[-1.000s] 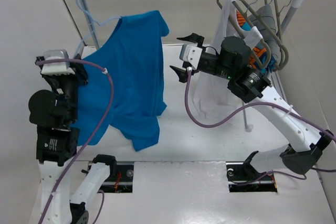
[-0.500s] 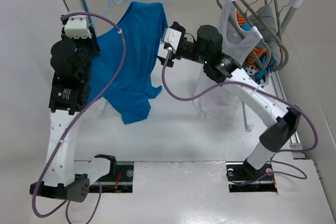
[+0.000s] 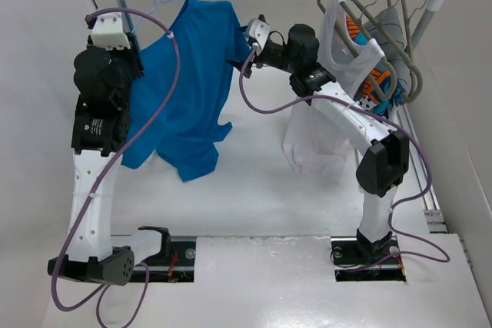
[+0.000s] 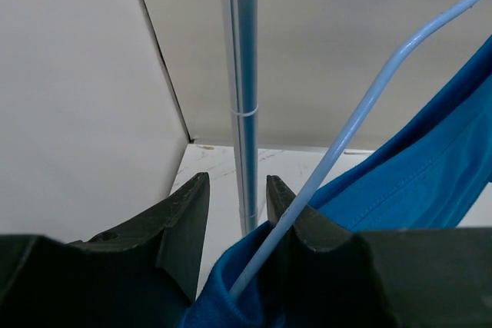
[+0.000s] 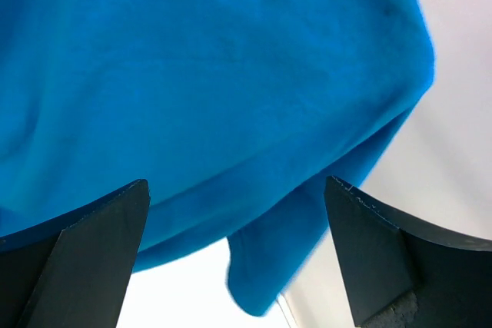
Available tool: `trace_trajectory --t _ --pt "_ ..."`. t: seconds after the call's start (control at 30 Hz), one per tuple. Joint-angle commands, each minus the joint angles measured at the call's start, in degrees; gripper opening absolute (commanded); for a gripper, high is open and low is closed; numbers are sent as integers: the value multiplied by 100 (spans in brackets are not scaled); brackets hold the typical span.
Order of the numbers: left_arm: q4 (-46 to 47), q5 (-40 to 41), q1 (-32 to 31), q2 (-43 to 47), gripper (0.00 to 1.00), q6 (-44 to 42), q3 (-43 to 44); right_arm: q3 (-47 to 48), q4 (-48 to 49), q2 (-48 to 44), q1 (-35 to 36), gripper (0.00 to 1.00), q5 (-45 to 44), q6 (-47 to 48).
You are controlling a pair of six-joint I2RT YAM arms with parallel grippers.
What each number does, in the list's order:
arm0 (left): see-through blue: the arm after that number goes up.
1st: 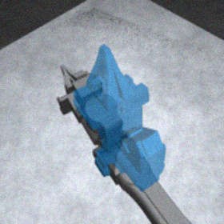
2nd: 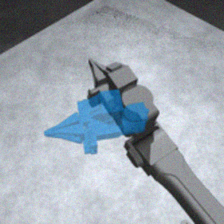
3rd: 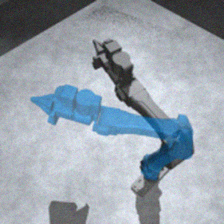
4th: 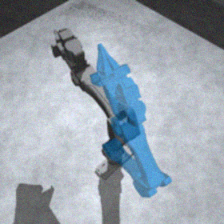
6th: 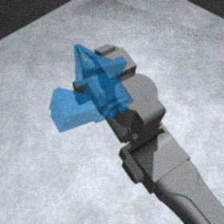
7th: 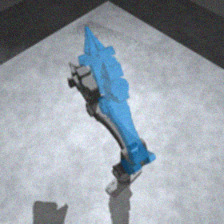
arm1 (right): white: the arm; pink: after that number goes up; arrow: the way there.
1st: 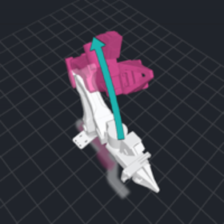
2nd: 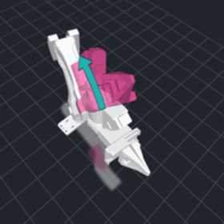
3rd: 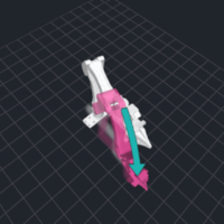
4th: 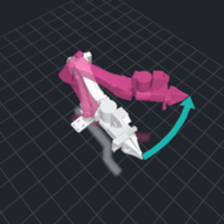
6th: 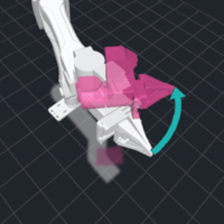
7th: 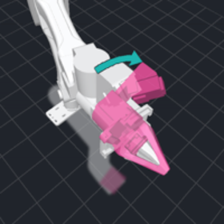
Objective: Place the t-shirt on the hanger
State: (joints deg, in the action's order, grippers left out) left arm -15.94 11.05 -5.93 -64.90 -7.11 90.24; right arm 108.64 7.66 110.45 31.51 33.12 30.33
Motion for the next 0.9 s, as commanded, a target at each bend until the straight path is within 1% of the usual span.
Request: trace_trajectory --t 0.0,0.07,0.17,0.23,0.27,0.3,0.43,0.47,0.5,0.57,0.67,0.7,0.83,0.87 --pt "312 20 13 -48 0 80 433 316 824 28 -206 100 282 -377" --pt "145 20 13 -49 0 -52 320 385 1123 107 -293 100 335 -535" --pt "144 90 13 65 0 -219 -137 570 1501 458 -487 100 607 -660" --pt "284 38 13 250 0 -281 -409 1052 1563 739 -567 100 1026 -800" --pt "285 38 13 250 0 -334 -410 1289 1624 915 -645 100 1203 -800" --pt "337 38 13 311 0 -334 -480 1779 1625 1308 -715 100 1362 -913" --pt "338 38 13 312 0 -387 -420 2826 1625 2330 -857 100 2179 -1396" --pt "338 38 13 312 0 -387 -419 2882 1720 2453 -909 100 2537 -1511" --pt "338 38 13 312 0 -387 -419 2882 1947 2542 -909 98 2672 -1625" --pt "268 38 13 259 0 -387 -419 2418 2098 2542 -962 98 2743 -1714" --pt "215 -23 13 197 0 -387 -419 2004 2494 2542 -1015 97 2445 -1714" --pt "162 -111 13 197 0 -387 -419 2116 2495 2621 -1015 97 2384 -1714" --pt "109 -445 13 250 0 -387 -419 2802 2495 3087 -954 91 2269 -1785" --pt "109 -515 13 250 0 -387 -419 2881 2556 3209 -953 81 2269 -1785"
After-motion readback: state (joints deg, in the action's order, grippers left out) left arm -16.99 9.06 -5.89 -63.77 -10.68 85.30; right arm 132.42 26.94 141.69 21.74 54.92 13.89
